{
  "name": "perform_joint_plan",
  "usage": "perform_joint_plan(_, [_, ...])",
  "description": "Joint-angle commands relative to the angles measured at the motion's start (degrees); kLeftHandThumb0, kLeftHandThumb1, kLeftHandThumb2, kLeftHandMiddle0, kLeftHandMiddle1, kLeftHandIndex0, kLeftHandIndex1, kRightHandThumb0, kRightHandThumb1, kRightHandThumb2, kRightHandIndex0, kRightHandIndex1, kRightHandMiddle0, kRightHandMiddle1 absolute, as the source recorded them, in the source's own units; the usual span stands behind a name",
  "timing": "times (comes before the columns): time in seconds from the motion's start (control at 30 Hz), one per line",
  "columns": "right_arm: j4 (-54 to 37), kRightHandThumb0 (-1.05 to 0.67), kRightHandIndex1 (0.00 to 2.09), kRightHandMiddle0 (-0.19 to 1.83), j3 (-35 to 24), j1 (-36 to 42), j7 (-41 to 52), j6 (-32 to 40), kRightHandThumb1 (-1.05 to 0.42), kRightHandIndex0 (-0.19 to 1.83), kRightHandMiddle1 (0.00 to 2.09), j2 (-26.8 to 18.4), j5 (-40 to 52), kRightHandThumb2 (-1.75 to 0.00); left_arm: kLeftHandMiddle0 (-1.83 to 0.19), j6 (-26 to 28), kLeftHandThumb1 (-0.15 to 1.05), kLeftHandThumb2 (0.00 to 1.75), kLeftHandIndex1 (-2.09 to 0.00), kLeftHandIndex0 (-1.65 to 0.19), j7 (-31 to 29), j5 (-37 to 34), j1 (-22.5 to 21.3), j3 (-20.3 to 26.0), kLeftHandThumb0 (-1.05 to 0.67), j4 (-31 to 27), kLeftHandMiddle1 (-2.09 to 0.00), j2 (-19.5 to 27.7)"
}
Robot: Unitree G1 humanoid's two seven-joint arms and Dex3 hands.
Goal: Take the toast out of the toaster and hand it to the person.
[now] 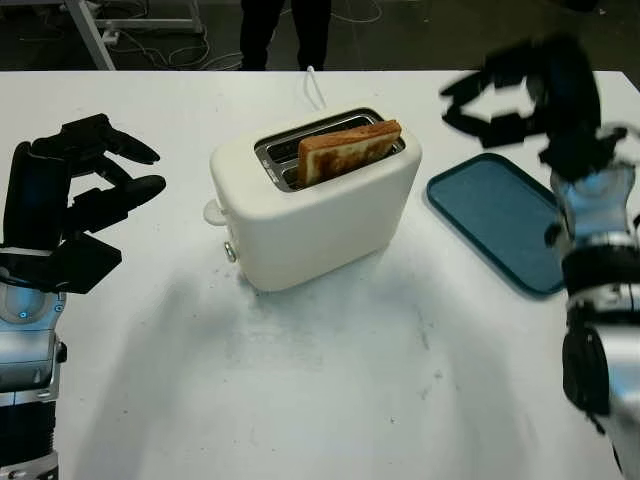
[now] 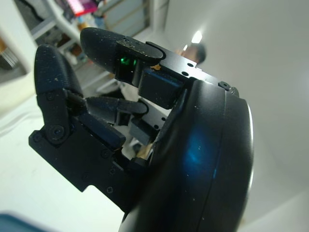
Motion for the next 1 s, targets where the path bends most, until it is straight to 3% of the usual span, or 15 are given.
perform_joint_plan(0.0, [-0.9, -0.76, 0.66, 1.34, 1.4, -3.8, 1.9, 1.6, -0.32, 1.21, 0.09, -1.1, -0.9, -0.42, -0.99, -0.4, 0.92, 0.09, -0.99, -0.82, -0.1, -0.4, -0.1, 0.1, -0.84, 0.0, -1.16, 0.0])
perform_joint_plan(0.07, [-1.2, -0.90, 0.65, 1.31, 2.8, -6.3, 3.0, 1.9, -0.43, 1.17, 0.10, -1.6, -2.4, -0.20, -0.99, -0.1, 0.92, 0.09, -0.99, -0.82, -0.1, -0.3, 0.0, 0.2, -0.84, -0.1, -1.16, 0.0])
perform_joint_plan(0.17, [-2.8, -1.03, 0.66, 1.26, 5.1, -9.0, 6.5, 3.1, -0.51, 1.09, 0.10, -1.7, -3.5, -0.05, -0.99, -0.3, 0.92, 0.09, -0.99, -0.82, -0.3, -0.6, 0.0, 0.3, -0.84, -0.1, -1.15, 0.0])
perform_joint_plan(0.33, [-7.7, -1.05, 0.63, 1.15, 11.4, -12.5, 13.6, 6.8, -0.56, 0.95, 0.05, -3.9, -9.5, -0.03, -0.99, -0.6, 0.92, 0.07, -0.98, -0.83, -0.3, -0.9, -0.2, 0.3, -0.83, 0.1, -1.15, -0.1])
perform_joint_plan(0.4, [-9.7, -1.05, 0.81, 1.09, 14.1, -13.7, 16.6, 8.1, -0.60, 0.76, 0.03, -4.5, -12.3, -0.01, -0.99, -0.9, 0.92, 0.07, -0.98, -0.83, -0.2, -0.9, -0.3, 0.2, -0.83, 0.4, -1.15, 0.0])
perform_joint_plan(0.63, [-15.6, -1.05, 1.19, 1.05, 19.0, -14.0, 21.4, 13.4, -0.53, 0.53, 0.09, -2.6, -16.4, 0.00, -0.99, -0.5, 0.92, 0.08, -0.97, -0.83, -0.2, -0.7, -0.1, 0.2, -0.84, 0.1, -1.15, 0.0])
perform_joint_plan(0.67, [-15.6, -1.05, 1.22, 1.01, 19.5, -13.9, 21.1, 13.3, -0.52, 0.51, 0.16, -2.2, -16.9, 0.00, -0.99, -0.5, 0.92, 0.08, -0.97, -0.83, -0.2, -0.7, -0.1, 0.2, -0.84, 0.1, -1.15, 0.0])
perform_joint_plan(0.73, [-15.5, -1.05, 1.26, 0.74, 20.2, -13.6, 20.4, 12.8, -0.52, 0.49, 0.68, -1.6, -17.9, 0.00, -0.99, -0.6, 0.92, 0.08, -0.97, -0.83, 0.0, -0.5, 0.0, 0.2, -0.84, 0.2, -1.15, 0.0])
perform_joint_plan(0.8, [-15.7, -1.05, 1.27, 0.62, 20.5, -13.2, 20.0, 12.8, -0.50, 0.49, 0.91, -0.8, -18.1, 0.00, -0.99, -1.1, 0.92, 0.08, -0.97, -0.83, 0.2, -0.4, 0.0, 0.2, -0.84, 0.5, -1.15, 0.0])
perform_joint_plan(0.97, [-16.7, -1.05, 1.31, 0.49, 21.0, -10.8, 17.3, 10.8, -0.50, 0.46, 1.07, -0.3, -18.9, 0.00, -1.00, -0.7, 0.92, 0.08, -0.97, -0.83, 0.1, -0.6, 0.2, 0.3, -0.85, 0.2, -1.15, -0.3])
